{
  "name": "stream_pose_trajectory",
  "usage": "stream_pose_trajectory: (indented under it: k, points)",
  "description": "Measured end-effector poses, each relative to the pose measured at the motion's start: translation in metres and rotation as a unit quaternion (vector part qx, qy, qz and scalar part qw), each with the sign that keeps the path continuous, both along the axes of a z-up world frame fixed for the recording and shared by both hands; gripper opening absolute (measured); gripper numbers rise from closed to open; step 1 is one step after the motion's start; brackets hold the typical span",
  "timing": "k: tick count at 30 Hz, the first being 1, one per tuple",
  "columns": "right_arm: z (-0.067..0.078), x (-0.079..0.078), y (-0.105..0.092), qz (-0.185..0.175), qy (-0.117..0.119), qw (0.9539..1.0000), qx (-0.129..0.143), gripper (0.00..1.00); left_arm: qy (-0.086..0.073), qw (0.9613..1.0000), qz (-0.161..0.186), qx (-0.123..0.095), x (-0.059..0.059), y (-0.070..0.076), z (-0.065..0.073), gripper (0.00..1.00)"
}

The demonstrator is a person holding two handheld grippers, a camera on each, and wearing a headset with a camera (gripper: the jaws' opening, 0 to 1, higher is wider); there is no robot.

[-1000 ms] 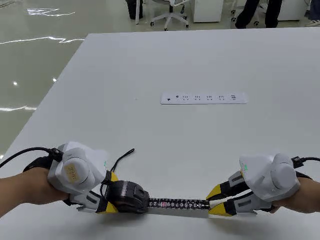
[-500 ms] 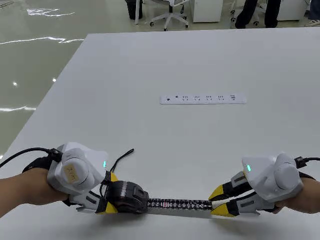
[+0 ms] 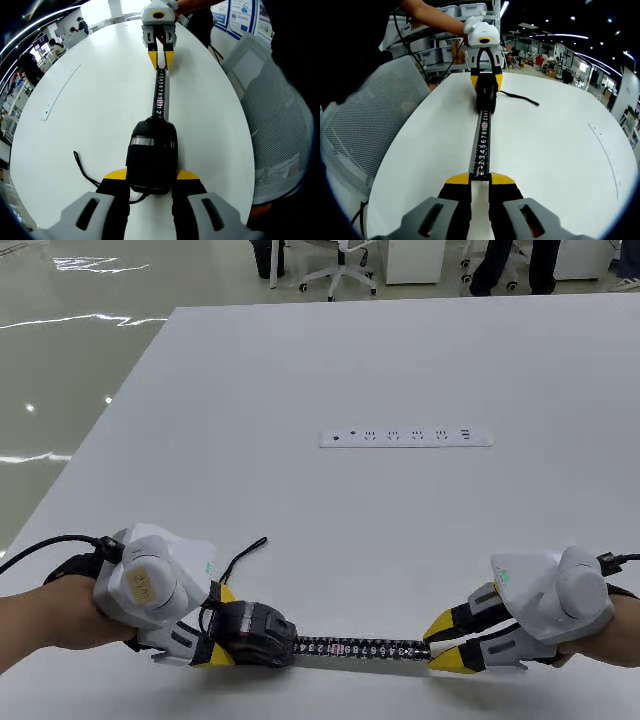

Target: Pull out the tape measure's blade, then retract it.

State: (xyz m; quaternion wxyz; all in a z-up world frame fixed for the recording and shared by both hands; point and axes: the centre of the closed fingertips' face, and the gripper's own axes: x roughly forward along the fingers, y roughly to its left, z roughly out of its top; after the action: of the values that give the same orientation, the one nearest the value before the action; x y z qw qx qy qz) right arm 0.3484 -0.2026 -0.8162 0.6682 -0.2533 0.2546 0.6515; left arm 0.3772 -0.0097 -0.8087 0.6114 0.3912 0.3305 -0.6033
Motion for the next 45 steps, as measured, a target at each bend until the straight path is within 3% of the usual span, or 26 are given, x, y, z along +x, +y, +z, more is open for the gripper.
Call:
stream_pose_trajectory:
  k: [45]
  points:
    - [0.0, -0.002, -0.017, 0.0, 0.006, 1.0, -0.003, 0.11, 0.002, 1.0, 0.003, 0.0, 0.0, -0.001, 0.0, 0.27]
